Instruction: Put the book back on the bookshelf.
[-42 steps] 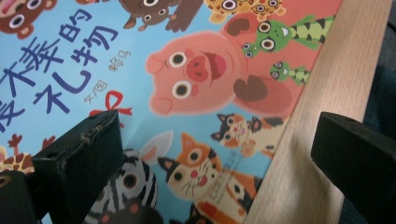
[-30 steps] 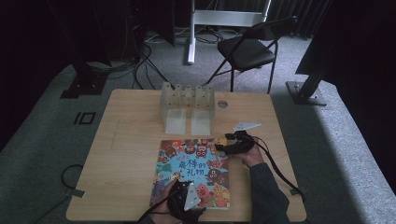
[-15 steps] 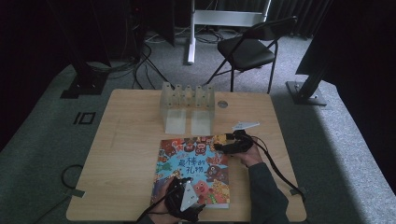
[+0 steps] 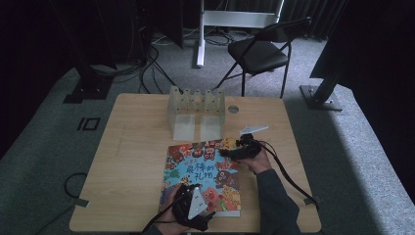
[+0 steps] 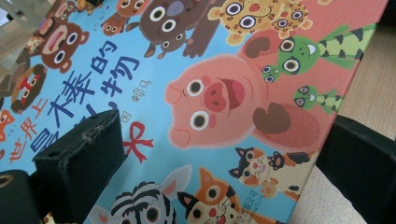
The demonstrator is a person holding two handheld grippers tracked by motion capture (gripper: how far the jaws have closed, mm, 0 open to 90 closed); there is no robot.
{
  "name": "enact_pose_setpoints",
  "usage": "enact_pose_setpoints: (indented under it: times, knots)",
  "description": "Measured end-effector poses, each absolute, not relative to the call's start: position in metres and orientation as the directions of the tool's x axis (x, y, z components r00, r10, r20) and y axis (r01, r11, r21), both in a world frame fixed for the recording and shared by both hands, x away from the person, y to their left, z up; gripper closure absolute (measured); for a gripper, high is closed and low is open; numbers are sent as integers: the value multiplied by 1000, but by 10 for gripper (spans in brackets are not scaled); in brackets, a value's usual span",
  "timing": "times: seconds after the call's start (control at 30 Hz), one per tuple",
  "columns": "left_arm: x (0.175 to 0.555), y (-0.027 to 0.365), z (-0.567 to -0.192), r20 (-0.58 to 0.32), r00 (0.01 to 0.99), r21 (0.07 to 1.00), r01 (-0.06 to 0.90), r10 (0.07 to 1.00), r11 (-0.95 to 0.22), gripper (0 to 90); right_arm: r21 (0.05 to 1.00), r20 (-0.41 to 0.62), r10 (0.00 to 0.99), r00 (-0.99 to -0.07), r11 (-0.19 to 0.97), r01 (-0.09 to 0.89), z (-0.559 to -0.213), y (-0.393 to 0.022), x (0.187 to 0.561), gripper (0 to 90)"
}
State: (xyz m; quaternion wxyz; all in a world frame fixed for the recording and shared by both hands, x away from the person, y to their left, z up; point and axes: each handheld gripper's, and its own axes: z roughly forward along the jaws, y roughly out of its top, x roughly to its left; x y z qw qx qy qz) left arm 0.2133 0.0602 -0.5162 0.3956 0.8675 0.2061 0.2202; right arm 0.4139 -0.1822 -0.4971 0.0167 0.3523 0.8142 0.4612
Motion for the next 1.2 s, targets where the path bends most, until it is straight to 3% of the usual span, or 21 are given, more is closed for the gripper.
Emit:
enact_pose_setpoints:
  times: [0.63,0.97,1.2]
  knots:
    - [211,79,-517,152,827,777,239,542,-582,60,783,329,579,-746,274,558,-491,-186,416,406]
    - [207,104,-509,77,837,809,265,542,-524,68,791,343,569,-748,255,556,-488,-188,417,452]
    - [215,131,-497,47,801,839,293,597,-459,68,797,353,556,-752,243,553,-485,-189,418,489]
